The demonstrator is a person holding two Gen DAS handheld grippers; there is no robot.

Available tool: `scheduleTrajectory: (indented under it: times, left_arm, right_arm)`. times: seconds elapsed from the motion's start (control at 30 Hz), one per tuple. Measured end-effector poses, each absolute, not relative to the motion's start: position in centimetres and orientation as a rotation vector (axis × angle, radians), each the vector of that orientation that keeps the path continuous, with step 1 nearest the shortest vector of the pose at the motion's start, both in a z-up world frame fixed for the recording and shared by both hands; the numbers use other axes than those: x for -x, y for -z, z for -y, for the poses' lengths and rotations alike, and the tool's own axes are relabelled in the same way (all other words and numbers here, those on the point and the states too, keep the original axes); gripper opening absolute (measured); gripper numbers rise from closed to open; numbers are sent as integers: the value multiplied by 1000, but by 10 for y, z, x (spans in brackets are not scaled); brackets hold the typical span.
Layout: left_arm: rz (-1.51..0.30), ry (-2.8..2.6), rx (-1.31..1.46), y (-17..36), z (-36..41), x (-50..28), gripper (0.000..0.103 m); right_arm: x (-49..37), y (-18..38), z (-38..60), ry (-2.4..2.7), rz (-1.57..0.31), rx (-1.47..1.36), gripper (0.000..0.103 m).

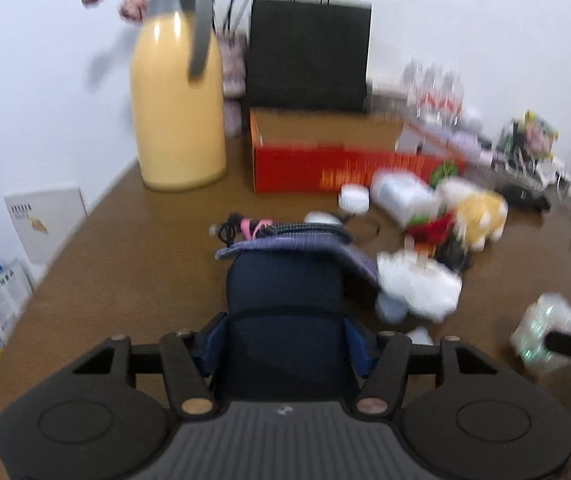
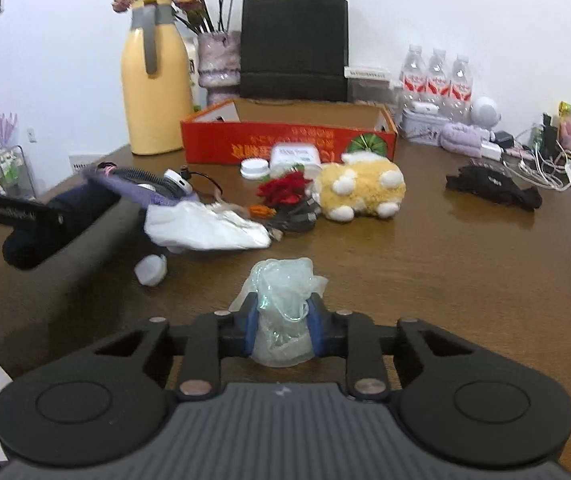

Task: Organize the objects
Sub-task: 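Carry the plastic bag and navy pouch into the cardboard box and release both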

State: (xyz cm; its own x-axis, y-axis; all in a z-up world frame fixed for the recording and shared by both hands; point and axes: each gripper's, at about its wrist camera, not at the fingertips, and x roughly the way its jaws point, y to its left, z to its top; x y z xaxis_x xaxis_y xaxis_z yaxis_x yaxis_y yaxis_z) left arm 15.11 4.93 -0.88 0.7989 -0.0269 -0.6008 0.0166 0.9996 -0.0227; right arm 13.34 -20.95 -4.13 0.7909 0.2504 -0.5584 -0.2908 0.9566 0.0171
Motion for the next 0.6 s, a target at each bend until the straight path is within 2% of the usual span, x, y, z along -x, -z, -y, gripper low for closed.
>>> scheduleTrajectory:
  times: [0.2, 0.37, 0.5, 0.6]
  left_arm:
    - [-490, 45, -64, -41, -38, -160, 58]
    - [-454, 106, -40, -61, -34, -185, 58]
    - [-463, 109, -21, -79, -41, -230, 58]
    - [-503, 132, 21, -97, -45, -283, 59]
  right_arm:
    - [-130, 25, 201, -323, -516, 85, 25]
    - [-133, 1, 207, -329, -439, 69, 25]
    - [-167, -31, 226, -362, -373, 18, 25]
    - [-224, -61, 231, -378, -336, 47, 25]
